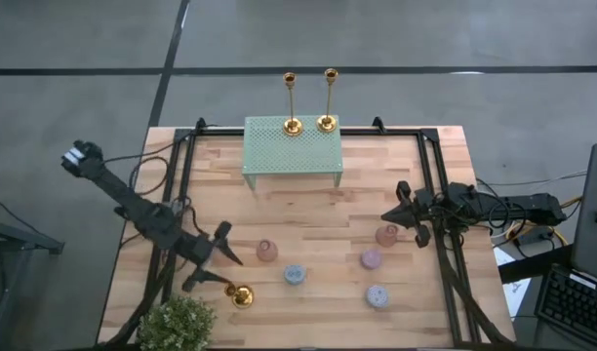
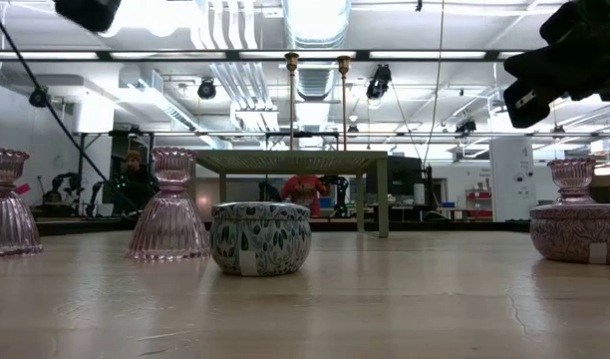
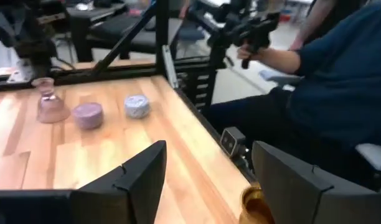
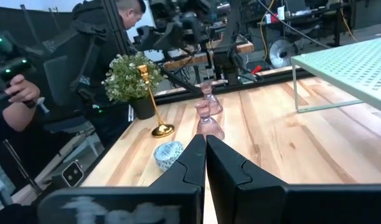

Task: Pick & Place candle stick holders
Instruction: Put the gold candle holder on the shelf aligned with the other gold candle holders

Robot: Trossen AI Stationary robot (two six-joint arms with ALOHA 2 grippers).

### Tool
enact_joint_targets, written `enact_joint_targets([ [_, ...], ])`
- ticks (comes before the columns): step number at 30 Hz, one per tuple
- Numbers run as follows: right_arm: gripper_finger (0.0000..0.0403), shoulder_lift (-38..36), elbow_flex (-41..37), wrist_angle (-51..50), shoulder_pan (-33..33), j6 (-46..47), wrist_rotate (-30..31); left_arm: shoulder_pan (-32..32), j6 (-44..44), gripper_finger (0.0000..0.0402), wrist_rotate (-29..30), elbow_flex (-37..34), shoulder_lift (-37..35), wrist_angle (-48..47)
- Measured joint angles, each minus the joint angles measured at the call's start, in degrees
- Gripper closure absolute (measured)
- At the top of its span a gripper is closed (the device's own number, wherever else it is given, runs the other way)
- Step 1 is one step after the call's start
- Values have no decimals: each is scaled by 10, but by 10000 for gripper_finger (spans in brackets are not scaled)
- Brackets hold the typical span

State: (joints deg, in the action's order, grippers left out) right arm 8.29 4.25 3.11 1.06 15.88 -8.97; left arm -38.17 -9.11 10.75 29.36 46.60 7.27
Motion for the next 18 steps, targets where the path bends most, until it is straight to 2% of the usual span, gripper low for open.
enact_joint_targets([
  [3, 394, 0, 0, 0, 0, 0, 0, -33, -12, 163, 41, 35, 32, -62],
  [8, 394, 1, 0, -1, 0, 0, 0, -75, -60, 164, 50, 71, 63, -71],
  [10, 394, 1, 0, 0, 0, 0, 0, -90, -61, 165, 53, 73, 70, -84],
  [18, 394, 1, -4, -4, 0, 0, 0, -112, -109, 165, 130, 70, 77, -140],
])
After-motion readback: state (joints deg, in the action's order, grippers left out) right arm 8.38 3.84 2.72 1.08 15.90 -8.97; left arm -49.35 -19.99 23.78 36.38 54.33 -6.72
